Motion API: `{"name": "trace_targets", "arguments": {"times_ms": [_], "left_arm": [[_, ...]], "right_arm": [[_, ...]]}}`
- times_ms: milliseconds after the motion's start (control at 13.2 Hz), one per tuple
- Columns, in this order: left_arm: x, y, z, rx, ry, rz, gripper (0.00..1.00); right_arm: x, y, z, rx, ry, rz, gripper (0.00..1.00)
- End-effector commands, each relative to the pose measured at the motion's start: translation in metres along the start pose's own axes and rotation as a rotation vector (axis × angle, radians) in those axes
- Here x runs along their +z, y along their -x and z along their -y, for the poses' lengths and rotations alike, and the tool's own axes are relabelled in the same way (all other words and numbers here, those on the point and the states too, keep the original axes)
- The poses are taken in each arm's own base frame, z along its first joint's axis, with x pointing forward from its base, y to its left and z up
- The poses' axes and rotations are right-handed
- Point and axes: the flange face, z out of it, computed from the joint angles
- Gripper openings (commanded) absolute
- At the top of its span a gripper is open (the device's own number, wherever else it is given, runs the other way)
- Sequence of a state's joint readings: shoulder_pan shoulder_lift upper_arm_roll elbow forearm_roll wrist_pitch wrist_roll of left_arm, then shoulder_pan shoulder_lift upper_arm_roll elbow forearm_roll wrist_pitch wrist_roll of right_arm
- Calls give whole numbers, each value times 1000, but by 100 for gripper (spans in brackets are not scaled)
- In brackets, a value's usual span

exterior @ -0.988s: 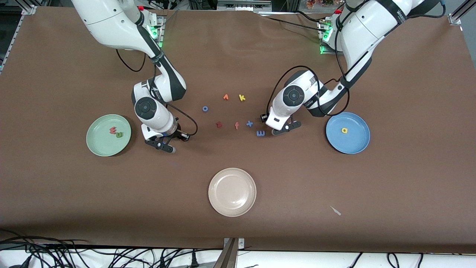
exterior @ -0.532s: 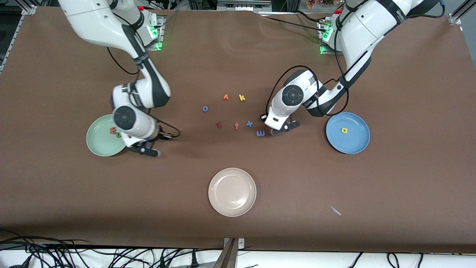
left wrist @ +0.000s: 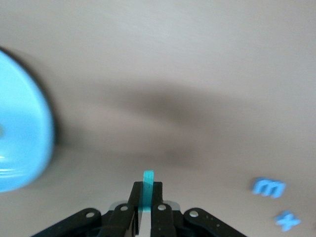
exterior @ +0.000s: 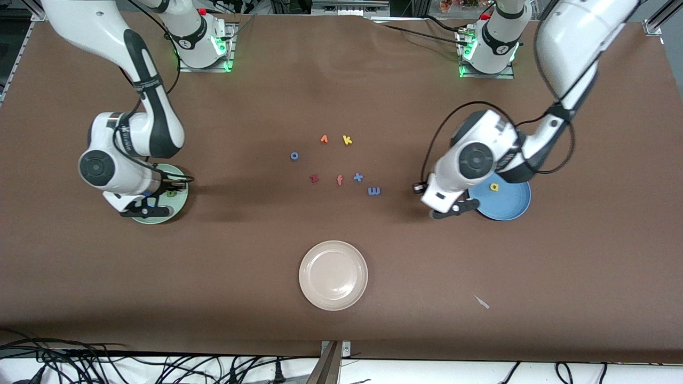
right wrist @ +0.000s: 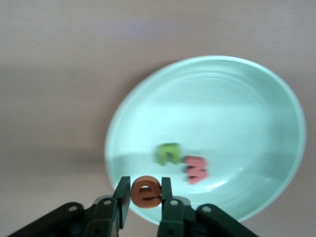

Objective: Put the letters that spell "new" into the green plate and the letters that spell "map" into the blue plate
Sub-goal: 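Drop the e on the green plate while the left gripper drops p on blue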

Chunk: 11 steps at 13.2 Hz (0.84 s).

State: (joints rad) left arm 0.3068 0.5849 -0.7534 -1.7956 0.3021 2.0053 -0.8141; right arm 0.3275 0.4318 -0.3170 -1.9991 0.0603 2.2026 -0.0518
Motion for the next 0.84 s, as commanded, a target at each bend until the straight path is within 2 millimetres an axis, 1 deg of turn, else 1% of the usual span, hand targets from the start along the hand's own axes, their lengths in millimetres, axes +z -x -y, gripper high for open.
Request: {"name": "trace_targets", "arguments": {"times_ms": [0,76,152,228,304,380,456,532,608,684,760], "left_arm": [[-18,-19,80,115,-31,97,1],[-14,-28,104,159,-31,118,1],[-7,-39,128,202,-22,132,1],[8,-52,157,227,-10,159,1],[22,-63,183,271,-15,176,2],[35,-71,203,299,-29,189,2],[46,-75,214,314,-38,202,2],[56,-78,219,319,-46,214,6],[66,-79,225,322,-59,225,16],[69,-79,224,325,-59,228,27],[66,-79,222,326,-63,224,63]], "right_arm": [[-12,2,-2,-4,-13,-6,100],[-24,-2,5,22,-14,7,100],[-39,-7,13,51,-16,28,100],[-54,-9,30,62,-20,52,100],[-66,-10,43,80,-23,68,100],[-74,-8,53,94,-25,85,100],[-82,-5,64,99,-26,105,100],[-95,-4,73,117,-25,122,100],[-110,-1,77,111,-27,137,100],[-124,4,79,104,-29,143,100],[-137,11,77,94,-32,144,100]]}}
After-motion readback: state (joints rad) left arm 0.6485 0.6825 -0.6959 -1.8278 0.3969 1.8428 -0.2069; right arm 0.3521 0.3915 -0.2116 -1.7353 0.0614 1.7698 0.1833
